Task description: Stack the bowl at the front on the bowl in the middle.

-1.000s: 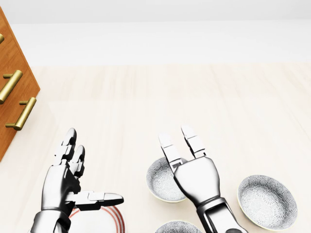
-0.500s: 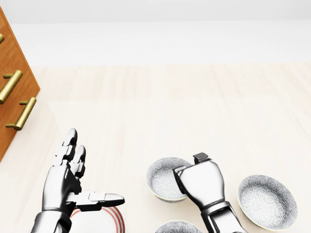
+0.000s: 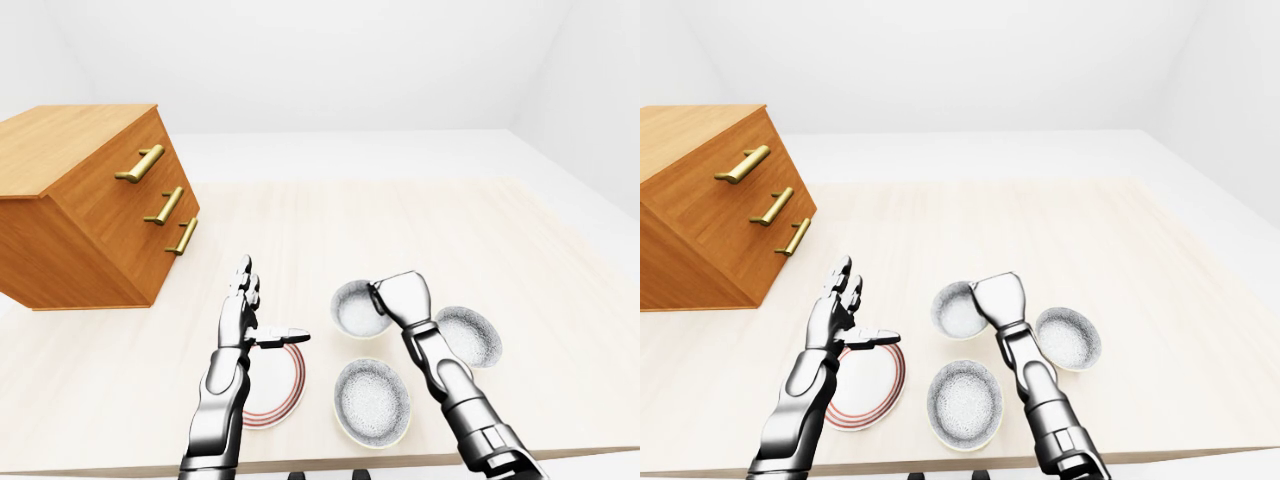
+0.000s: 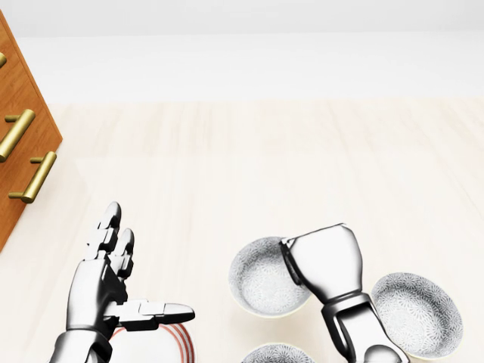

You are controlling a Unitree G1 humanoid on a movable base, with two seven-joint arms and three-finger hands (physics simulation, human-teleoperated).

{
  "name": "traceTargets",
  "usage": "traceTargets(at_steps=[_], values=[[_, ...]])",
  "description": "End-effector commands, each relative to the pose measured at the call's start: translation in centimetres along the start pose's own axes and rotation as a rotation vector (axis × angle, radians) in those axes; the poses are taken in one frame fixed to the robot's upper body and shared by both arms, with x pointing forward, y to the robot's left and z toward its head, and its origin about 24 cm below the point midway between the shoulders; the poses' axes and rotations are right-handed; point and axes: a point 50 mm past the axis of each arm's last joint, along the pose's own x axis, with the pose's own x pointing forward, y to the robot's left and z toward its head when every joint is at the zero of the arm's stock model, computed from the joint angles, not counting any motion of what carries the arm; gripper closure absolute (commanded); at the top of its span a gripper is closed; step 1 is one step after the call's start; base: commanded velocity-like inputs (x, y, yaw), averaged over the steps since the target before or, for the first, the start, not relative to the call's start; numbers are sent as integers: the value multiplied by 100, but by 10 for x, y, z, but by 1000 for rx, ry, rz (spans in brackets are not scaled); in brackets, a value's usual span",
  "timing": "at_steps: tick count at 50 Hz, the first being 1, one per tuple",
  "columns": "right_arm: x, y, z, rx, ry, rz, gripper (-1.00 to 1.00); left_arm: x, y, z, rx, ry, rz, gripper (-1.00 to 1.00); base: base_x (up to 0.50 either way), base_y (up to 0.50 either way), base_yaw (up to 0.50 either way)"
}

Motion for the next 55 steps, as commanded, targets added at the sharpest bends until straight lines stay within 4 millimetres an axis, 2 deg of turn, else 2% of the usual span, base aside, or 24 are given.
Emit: traceTargets(at_steps=[1, 11, 15, 22, 29, 35, 40, 48, 55], values=[[10, -20, -13, 94, 89, -104, 100, 0, 0, -3, -1, 15, 1, -100, 0, 0, 0], [18, -32, -19, 131, 119, -139, 100, -1, 0, -1, 0, 5, 0, -100, 0, 0, 0], [25, -48, -29, 217, 164, -139, 100, -1, -1, -2, 1, 7, 0, -100, 0, 0, 0], [35, -95, -42, 372, 161, -176, 100, -1, 0, -2, 2, 6, 0, -100, 0, 0, 0], [41, -135, -41, 452, 81, -209, 100, -2, -1, 2, 3, -9, 0, -100, 0, 0, 0], [42, -170, -43, 481, -2, -248, 100, -2, -1, 2, 2, -8, 1, -100, 0, 0, 0], [38, -191, -45, 466, -46, -278, 100, -2, -1, 3, 2, -16, 0, -100, 0, 0, 0], [31, -210, -55, 442, -67, -307, 100, -2, 0, 2, 0, -10, 1, -100, 0, 0, 0], [24, -216, -66, 424, -54, -315, 100, -2, 0, 2, -1, -11, 1, -100, 0, 0, 0]])
